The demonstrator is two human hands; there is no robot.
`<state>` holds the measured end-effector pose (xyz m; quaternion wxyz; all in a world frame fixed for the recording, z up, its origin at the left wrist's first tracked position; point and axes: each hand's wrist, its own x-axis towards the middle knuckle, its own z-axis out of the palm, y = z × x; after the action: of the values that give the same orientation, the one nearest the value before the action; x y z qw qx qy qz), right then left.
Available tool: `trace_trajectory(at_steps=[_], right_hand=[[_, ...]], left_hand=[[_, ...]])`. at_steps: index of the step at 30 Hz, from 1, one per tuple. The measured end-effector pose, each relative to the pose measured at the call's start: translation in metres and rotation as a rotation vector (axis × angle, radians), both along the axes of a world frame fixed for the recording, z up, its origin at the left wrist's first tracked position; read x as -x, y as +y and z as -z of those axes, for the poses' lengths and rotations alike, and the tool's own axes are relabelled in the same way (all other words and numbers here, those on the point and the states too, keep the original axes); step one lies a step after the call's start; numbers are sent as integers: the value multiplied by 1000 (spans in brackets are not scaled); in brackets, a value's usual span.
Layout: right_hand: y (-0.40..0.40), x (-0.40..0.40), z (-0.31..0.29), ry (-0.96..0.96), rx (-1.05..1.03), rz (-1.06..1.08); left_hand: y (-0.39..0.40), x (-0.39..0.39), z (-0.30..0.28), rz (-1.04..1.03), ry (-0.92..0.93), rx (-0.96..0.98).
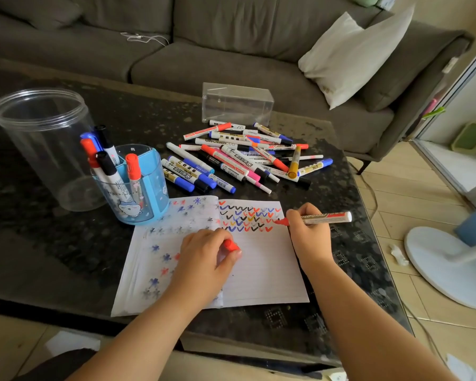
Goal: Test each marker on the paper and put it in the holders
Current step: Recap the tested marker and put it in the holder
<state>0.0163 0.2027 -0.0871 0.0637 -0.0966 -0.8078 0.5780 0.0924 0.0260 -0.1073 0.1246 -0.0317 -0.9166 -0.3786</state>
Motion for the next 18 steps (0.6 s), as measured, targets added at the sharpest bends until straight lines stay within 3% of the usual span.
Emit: trace_trajectory(at_steps=[18], right_hand=[[-3,-4,-5,-15,-1,24]], left_hand=[[6,0,-8,-48,-61,87]])
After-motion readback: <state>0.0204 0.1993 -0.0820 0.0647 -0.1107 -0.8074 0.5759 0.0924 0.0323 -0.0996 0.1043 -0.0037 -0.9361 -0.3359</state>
